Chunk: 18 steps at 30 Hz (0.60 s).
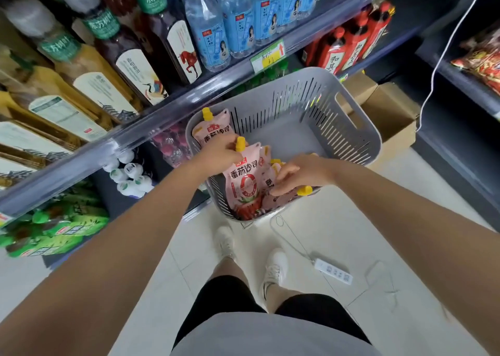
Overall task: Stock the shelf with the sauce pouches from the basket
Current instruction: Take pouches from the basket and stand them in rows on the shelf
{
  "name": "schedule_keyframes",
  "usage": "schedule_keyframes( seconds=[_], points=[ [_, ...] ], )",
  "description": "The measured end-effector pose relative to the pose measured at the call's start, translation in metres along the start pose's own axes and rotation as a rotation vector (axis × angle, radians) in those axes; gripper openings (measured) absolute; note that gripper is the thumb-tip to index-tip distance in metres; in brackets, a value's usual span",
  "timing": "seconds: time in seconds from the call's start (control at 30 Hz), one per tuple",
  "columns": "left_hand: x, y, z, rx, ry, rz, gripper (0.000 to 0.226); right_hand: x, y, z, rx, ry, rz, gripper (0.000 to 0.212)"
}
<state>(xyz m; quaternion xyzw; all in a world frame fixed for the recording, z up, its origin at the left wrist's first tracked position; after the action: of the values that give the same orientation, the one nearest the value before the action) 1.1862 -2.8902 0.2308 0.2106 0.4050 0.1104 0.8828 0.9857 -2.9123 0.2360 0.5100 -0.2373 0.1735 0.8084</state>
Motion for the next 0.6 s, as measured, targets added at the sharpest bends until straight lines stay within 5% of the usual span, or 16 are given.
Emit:
schedule_keyframes(
  seconds=[0.13,0.3,0.47,0.6],
  points=[
    [-0.001,-0.006,0.001,0.058,-0.033,0.032,0.048,0.004,-0.003,-0.001,0.049,0.242,-0.026,0.06],
    [0.012,-0.008,-0.003,0.074,0.019,0.096,0.081,0.0,-0.004,0.01,-0.029,0.084,-0.001,0.053],
    [0.014,-0.006,-0.013,0.02,-0.284,-0.001,0.086,-0.004,-0.003,0.021,-0.311,-0.326,0.006,0.032],
    [0.006,-0.002,-0.024,-0.003,-0.305,0.047,0.09,0.004,-0.008,0.018,-0.279,-0.691,0.067,0.024]
  ],
)
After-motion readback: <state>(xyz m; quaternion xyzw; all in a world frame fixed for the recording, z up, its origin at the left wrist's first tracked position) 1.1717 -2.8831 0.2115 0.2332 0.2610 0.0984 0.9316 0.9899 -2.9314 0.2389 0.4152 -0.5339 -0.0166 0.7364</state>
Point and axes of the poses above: each hand's wrist, its own y-axis away from the middle knuckle, its own z-axis out of the back of the hand, x = y × z, the point moved 3 cm from there along -y, towards the middle knuckle, and after that the axes turned 7 degrees about -y, right-handed, at the moved point
